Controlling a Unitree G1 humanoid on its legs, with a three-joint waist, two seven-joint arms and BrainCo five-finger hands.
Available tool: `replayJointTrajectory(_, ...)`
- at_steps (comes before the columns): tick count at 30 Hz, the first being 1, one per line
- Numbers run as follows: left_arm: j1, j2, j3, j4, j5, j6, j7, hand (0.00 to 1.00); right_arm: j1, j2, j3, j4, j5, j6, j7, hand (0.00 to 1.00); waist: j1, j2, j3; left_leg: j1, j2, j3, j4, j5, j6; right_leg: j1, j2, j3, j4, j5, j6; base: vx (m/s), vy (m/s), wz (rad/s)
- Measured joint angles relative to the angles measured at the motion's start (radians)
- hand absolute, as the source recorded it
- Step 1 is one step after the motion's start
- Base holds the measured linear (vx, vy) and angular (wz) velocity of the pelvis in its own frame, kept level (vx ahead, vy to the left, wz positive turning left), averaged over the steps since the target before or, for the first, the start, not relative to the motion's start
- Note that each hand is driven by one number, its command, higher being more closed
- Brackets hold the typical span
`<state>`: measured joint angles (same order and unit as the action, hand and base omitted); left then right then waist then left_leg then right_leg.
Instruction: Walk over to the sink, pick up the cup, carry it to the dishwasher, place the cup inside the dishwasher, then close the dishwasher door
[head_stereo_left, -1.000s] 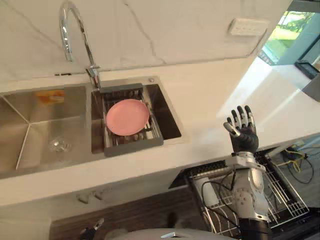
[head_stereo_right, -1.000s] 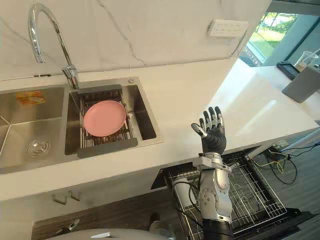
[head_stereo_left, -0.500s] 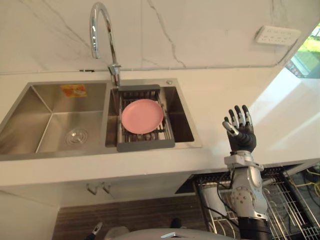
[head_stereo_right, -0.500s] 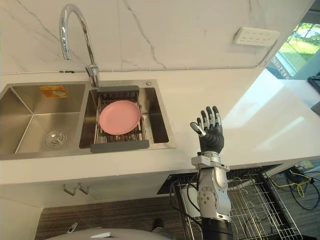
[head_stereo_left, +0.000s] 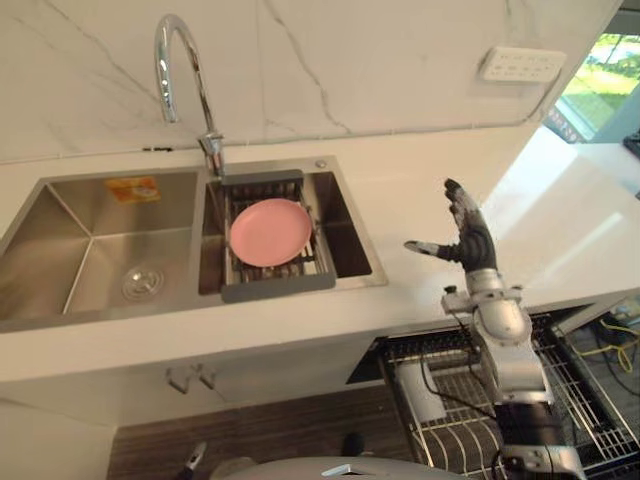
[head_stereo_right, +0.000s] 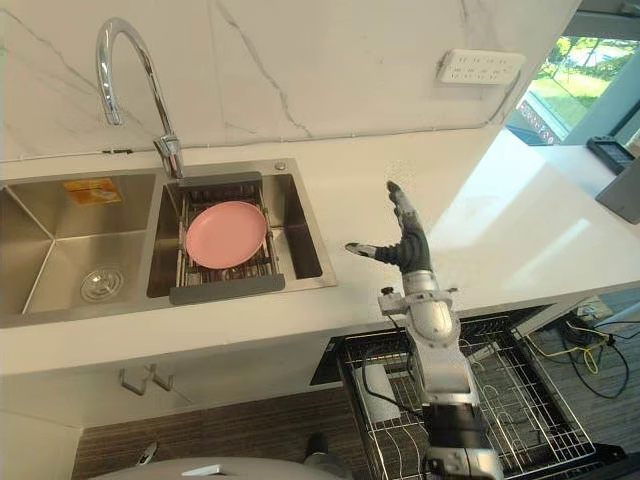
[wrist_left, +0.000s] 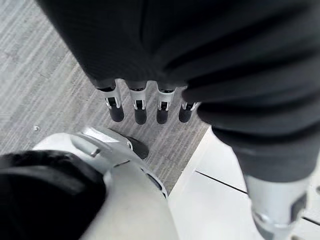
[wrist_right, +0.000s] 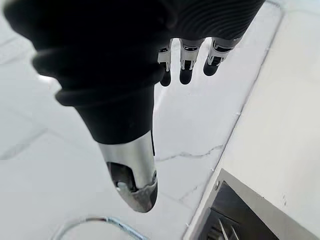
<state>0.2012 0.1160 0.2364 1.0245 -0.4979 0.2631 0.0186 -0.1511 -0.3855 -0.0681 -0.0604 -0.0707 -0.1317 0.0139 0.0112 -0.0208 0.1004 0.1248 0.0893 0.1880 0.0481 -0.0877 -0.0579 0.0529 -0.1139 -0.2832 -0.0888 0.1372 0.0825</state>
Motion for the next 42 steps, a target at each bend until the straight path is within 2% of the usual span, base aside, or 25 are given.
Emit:
replayJointTrajectory(5,0.013,-0.002,0.058,0.031,0.031,0.029,-0.018,0.0,-0.082,-0.02,0.091,0.063,-0.105,0.009,0.009,0.0,0.016,-0.015,-0.004,-0.003,-0.003,-0.018,-0.001,0.003,0.001,0.006,-0.002,-0.014,0.0,0.0,0.0,-0.01,-0.001,0.11)
replayJointTrajectory(11,0.016,0.0,0.054,0.017,0.034,0.0,-0.052,0.0,-0.167,-0.024,0.171,0.215,-0.222,0.009,0.006,0.0,0.031,-0.029,-0.009,-0.021,-0.025,-0.075,-0.033,0.035,0.011,0.007,-0.02,-0.07,0.0,0.0,0.004,-0.02,0.009,0.29)
replayJointTrajectory(16,0.018,0.003,0.038,-0.012,0.05,0.003,-0.053,0.0,-0.269,-0.041,0.262,0.365,-0.335,0.007,0.003,0.0,0.051,-0.033,-0.007,-0.042,-0.038,-0.117,-0.037,0.053,0.018,0.018,-0.034,-0.118,0.0,0.002,0.009,-0.02,0.01,0.27)
replayJointTrajectory(21,0.019,0.003,0.042,-0.031,0.051,0.039,-0.068,0.0,-0.316,-0.053,0.303,0.446,-0.371,0.006,-0.001,0.0,0.075,-0.038,-0.004,-0.054,-0.047,-0.15,-0.052,0.073,0.022,0.021,-0.043,-0.154,0.0,0.003,0.012,-0.04,0.012,0.25)
replayJointTrajectory(29,0.024,0.02,0.057,-0.033,0.07,0.072,-0.085,0.0,-0.38,-0.058,0.371,0.512,-0.518,-0.022,0.002,0.0,0.079,-0.061,0.011,-0.057,-0.049,-0.187,-0.07,0.096,0.018,0.036,-0.045,-0.198,0.0,-0.003,0.012,-0.03,0.003,0.16)
replayJointTrajectory(32,0.024,0.022,0.057,-0.033,0.093,0.069,-0.114,0.0,-0.383,-0.058,0.387,0.559,-0.567,-0.026,0.002,0.0,0.091,-0.062,0.012,-0.063,-0.049,-0.192,-0.071,0.101,0.018,0.035,-0.046,-0.205,0.0,-0.007,0.016,-0.02,0.006,0.07)
replayJointTrajectory(36,0.025,0.023,0.053,-0.033,0.109,0.067,-0.122,0.0,-0.411,-0.07,0.448,0.601,-0.633,-0.037,0.001,0.0,0.092,-0.061,0.013,-0.072,-0.051,-0.213,-0.073,0.11,0.019,0.038,-0.051,-0.226,0.001,-0.005,0.013,-0.01,0.008,0.14)
replayJointTrajectory(42,0.028,0.033,0.036,-0.035,0.11,0.069,-0.156,0.0,-0.479,-0.092,0.51,0.672,-0.666,-0.052,0.007,0.0,0.107,-0.068,0.022,-0.071,-0.056,-0.22,-0.073,0.112,0.021,0.046,-0.053,-0.235,0.003,-0.003,0.013,0.0,0.008,0.04)
